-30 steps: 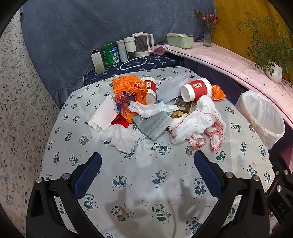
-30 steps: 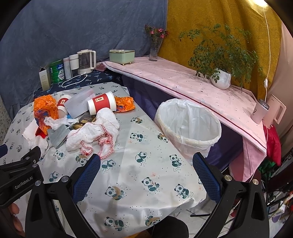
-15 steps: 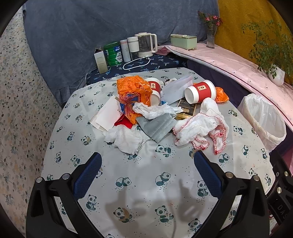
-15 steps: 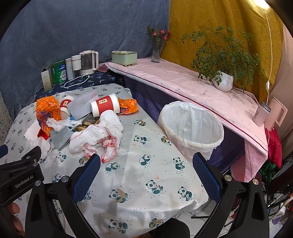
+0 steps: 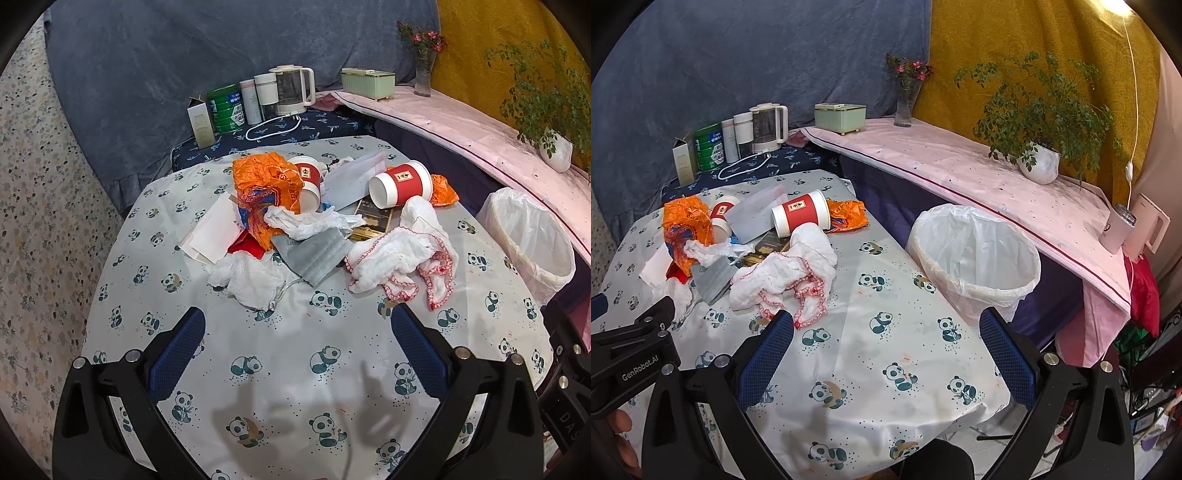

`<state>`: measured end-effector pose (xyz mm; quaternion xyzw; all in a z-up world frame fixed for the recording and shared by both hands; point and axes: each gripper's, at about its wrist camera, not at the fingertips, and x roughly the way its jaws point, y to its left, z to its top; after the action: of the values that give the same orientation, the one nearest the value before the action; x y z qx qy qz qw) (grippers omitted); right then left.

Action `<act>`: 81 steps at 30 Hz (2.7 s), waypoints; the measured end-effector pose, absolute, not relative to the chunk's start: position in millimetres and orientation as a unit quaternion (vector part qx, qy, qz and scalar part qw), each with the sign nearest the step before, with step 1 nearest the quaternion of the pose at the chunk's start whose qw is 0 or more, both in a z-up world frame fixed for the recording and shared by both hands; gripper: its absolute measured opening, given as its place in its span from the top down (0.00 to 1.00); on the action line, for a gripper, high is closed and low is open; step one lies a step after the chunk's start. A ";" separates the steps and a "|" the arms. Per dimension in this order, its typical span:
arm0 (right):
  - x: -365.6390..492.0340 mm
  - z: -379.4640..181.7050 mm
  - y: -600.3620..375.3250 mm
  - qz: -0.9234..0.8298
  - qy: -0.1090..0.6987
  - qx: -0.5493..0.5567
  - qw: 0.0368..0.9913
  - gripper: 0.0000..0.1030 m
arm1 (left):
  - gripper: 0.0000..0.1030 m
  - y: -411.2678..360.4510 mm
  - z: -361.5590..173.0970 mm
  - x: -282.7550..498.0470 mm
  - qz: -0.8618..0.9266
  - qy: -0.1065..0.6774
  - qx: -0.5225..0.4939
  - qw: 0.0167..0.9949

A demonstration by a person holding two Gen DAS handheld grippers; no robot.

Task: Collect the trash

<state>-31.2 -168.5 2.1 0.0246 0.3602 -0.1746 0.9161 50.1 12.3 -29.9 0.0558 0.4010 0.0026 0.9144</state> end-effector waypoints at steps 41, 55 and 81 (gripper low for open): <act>153.7 -59.9 -54.3 -0.005 0.388 -0.031 0.921 0.19 | 0.75 96.3 -130.3 187.1 0.016 0.498 -0.007 0.867; 187.3 -88.8 -34.4 0.052 0.427 -0.022 0.903 0.81 | 0.89 111.9 -111.1 194.9 0.013 0.475 -0.022 0.880; 144.2 -3.5 -114.8 -0.013 0.340 0.015 0.940 0.97 | 0.90 27.7 -40.0 167.1 -0.054 0.418 0.007 0.907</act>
<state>144.2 -114.8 -3.5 0.0149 0.3398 -0.0133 0.9403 167.1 27.7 -40.0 0.0072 0.4179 -0.0544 0.9068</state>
